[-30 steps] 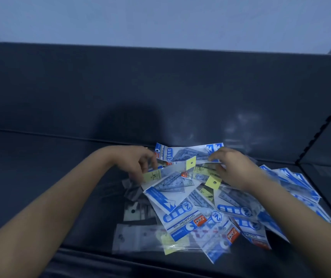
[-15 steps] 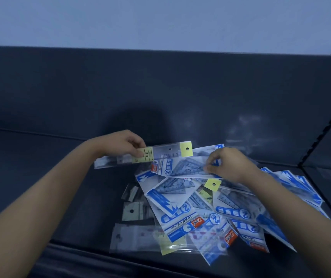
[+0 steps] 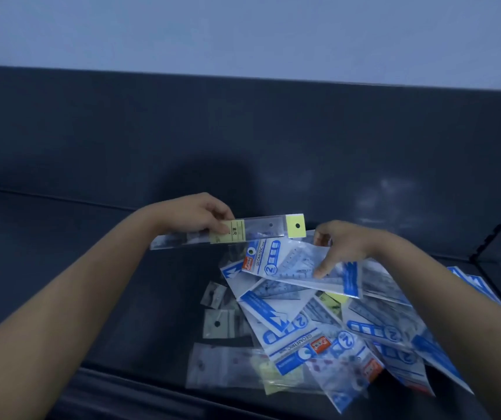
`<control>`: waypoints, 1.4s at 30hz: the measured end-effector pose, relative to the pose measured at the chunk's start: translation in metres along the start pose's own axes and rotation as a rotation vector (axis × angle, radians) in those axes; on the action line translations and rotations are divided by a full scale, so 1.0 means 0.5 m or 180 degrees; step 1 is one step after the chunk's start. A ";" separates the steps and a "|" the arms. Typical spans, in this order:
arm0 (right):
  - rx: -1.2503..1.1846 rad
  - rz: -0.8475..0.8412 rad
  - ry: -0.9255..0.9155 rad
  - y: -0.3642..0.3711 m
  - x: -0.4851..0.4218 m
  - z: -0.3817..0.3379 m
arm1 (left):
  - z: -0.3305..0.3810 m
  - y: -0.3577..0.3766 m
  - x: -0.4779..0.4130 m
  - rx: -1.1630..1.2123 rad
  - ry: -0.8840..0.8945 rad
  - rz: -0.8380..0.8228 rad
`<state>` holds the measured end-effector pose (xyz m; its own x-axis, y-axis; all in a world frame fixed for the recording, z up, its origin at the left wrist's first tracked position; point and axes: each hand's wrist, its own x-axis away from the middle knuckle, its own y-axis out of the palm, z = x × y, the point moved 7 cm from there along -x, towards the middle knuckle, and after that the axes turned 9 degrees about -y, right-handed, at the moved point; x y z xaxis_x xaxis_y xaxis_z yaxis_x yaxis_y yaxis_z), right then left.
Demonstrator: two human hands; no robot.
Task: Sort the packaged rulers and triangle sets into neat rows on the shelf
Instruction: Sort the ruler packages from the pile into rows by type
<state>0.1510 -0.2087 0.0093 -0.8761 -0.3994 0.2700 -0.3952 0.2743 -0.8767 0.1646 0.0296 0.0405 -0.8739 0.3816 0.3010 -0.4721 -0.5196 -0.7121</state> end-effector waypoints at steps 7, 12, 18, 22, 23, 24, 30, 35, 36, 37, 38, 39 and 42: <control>-0.1375 0.0472 0.0073 -0.012 0.051 -0.021 | 0.044 -0.031 -0.031 0.0125 0.0530 -0.0182; -0.2396 0.0996 0.0357 -0.011 0.151 0.035 | 0.142 0.034 -0.085 -0.0080 0.0908 -0.0425; -0.2921 0.1577 0.0695 -0.007 0.332 0.138 | 0.304 0.175 -0.115 -0.0121 0.1306 -0.0825; -0.3199 0.1890 0.0908 0.014 0.464 0.230 | 0.443 0.289 -0.105 -0.0118 0.1547 -0.1066; -0.3236 0.1972 0.0931 0.017 0.498 0.254 | 0.477 0.320 -0.102 -0.0129 0.1547 -0.1109; -0.3262 0.2057 0.0945 0.020 0.531 0.280 | 0.509 0.353 -0.099 -0.0118 0.1532 -0.1138; -0.2870 0.2433 0.1005 0.024 0.760 0.437 | 0.711 0.567 -0.087 0.0009 0.1553 -0.1024; -0.2674 0.2445 0.1116 0.022 0.924 0.567 | 0.853 0.709 -0.097 0.0570 0.1379 -0.0650; -0.2617 0.2459 0.1177 0.017 0.955 0.594 | 0.881 0.736 -0.099 0.0704 0.1341 -0.0592; -0.2571 0.2486 0.1223 0.013 0.982 0.620 | 0.906 0.759 -0.101 0.0813 0.1294 -0.0542; -0.2541 0.2535 0.1268 0.007 1.008 0.646 | 0.931 0.778 -0.102 0.0916 0.1255 -0.0511; -0.2522 0.2602 0.1317 -0.001 1.031 0.672 | 0.956 0.795 -0.107 0.1022 0.1205 -0.0505; -0.2558 0.2862 0.1455 -0.021 1.090 0.751 | 1.023 0.843 -0.141 0.1372 0.0968 -0.0584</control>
<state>-0.2186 -0.7579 0.0161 -0.8712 0.4896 -0.0361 0.4652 0.7997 -0.3795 -0.0317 -0.6072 0.0436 -0.7305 0.6654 0.1536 -0.6737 -0.6651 -0.3221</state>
